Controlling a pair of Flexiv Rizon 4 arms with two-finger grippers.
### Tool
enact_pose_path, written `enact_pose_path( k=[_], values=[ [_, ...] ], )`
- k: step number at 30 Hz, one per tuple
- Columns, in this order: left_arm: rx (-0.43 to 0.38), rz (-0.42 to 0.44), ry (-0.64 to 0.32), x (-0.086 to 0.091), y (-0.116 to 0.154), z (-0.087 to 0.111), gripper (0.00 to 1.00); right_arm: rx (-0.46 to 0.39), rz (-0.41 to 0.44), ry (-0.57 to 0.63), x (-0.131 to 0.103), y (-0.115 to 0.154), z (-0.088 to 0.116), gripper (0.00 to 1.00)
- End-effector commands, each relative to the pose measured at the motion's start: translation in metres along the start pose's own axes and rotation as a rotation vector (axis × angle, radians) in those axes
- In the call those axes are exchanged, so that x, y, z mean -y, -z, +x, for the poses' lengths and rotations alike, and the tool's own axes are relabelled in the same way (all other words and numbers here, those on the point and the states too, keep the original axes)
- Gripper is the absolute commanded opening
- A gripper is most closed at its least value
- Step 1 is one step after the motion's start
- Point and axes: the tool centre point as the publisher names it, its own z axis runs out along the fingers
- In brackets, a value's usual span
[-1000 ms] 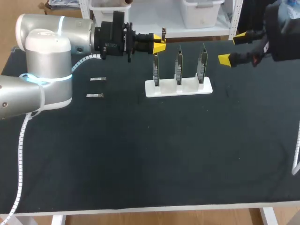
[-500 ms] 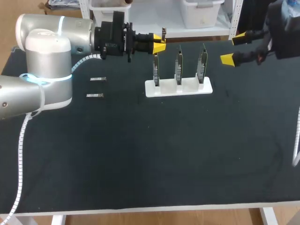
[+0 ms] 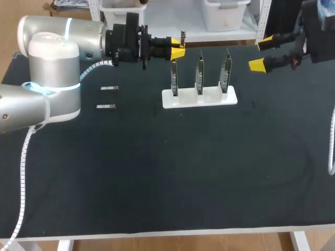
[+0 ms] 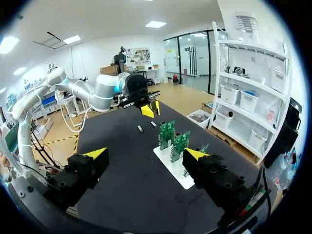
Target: Pick up the optical module with the left hand, and insert it into the network port with the right hand.
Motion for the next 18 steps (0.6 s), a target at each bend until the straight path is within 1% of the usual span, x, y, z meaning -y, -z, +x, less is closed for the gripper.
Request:
enact_pose_path(
  k=[1, 2, 4, 8, 11, 13, 18],
  values=[
    [0.001, -0.002, -0.002, 0.0, 0.0, 0.0, 0.0, 0.003, -0.005, 0.001, 0.001, 0.0, 0.0, 1.0],
    [0.001, -0.002, -0.002, 0.0, 0.0, 0.0, 0.0, 0.013, -0.014, 0.009, 0.001, -0.002, -0.002, 1.0],
    [0.001, -0.002, -0.002, 0.0, 0.0, 0.0, 0.0, 0.05, -0.078, 0.054, -0.004, -0.01, -0.012, 1.0],
    [0.001, -0.002, -0.002, 0.0, 0.0, 0.0, 0.0, 0.057, -0.156, 0.128, -0.011, -0.024, -0.024, 1.0],
    [0.001, -0.002, -0.002, 0.0, 0.0, 0.0, 0.0, 0.078, -0.19, 0.166, -0.013, -0.032, -0.033, 1.0],
    [0.001, -0.002, -0.002, 0.0, 0.0, 0.0, 0.0, 0.08, -0.188, 0.191, -0.012, -0.038, -0.038, 1.0],
    [0.001, -0.002, -0.002, 0.0, 0.0, 0.0, 0.0, 0.106, -0.204, 0.207, -0.006, -0.046, -0.047, 1.0]
  ],
)
